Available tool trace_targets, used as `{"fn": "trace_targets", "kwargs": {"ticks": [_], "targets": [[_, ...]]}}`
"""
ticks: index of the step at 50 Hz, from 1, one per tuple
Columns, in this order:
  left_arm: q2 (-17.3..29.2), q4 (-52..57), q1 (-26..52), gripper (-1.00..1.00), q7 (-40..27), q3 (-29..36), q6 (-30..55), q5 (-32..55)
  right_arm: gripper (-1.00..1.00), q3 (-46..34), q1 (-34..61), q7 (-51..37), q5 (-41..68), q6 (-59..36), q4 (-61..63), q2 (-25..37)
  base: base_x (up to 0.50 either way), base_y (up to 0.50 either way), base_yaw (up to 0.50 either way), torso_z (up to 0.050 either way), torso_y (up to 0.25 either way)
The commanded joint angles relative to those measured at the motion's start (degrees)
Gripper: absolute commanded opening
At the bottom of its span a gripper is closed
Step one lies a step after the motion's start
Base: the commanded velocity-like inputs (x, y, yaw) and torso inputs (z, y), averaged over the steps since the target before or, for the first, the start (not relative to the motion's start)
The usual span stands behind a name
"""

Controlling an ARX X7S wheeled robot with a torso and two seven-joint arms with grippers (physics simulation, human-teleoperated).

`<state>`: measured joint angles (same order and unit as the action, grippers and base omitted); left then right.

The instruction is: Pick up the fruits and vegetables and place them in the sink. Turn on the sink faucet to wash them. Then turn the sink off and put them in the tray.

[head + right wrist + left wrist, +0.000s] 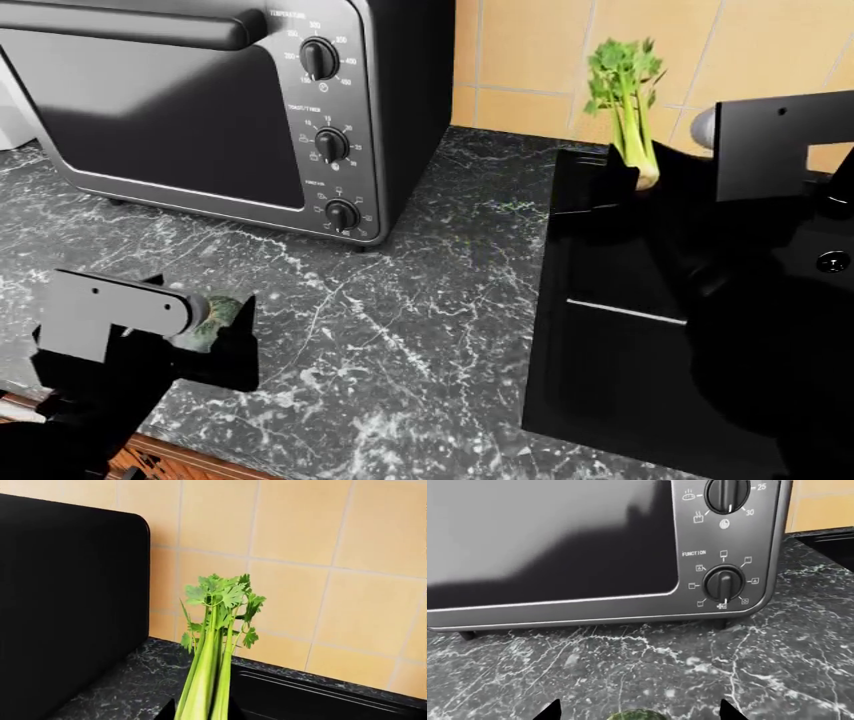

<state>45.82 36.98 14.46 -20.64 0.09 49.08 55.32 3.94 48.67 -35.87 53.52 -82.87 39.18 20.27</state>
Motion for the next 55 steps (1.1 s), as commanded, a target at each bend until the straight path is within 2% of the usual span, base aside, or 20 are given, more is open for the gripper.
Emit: {"fn": "trace_targets", "kwargs": {"ticks": [1,15,40,41,48,55], "targets": [[-0.6,-3.4,-0.9,1.00,1.8,1.9,-1.7,-3.0,-1.00,0.8,1.5,-1.0,1.0,-0.6,0.5,0.2,0.00,0.00,0.00,0.000,0.000],[-2.5,-8.1,-1.4,1.00,4.6,5.3,-4.4,-6.7,-1.00,0.3,1.8,-1.8,1.7,0.4,0.1,0.8,0.00,0.00,0.00,0.000,0.000],[-4.4,-14.0,1.0,1.00,3.7,9.1,-4.4,-11.1,-1.00,-0.6,1.0,-2.4,2.5,2.5,-0.3,1.8,0.00,0.00,0.00,0.000,0.000],[-4.4,-13.9,0.9,-1.00,3.7,8.9,-4.6,-11.1,-1.00,-0.5,1.1,-2.5,2.6,2.4,-0.3,1.8,0.00,0.00,0.00,0.000,0.000],[-3.8,-11.5,0.7,-1.00,3.3,7.4,-5.4,-10.2,-1.00,0.0,1.6,-3.2,3.7,1.8,-0.2,2.0,0.00,0.00,0.00,0.000,0.000],[-1.6,-3.5,1.6,-1.00,0.7,2.6,-3.9,-5.4,-1.00,1.9,2.1,-4.0,5.9,0.4,0.5,2.9,0.00,0.00,0.00,0.002,0.000]]}}
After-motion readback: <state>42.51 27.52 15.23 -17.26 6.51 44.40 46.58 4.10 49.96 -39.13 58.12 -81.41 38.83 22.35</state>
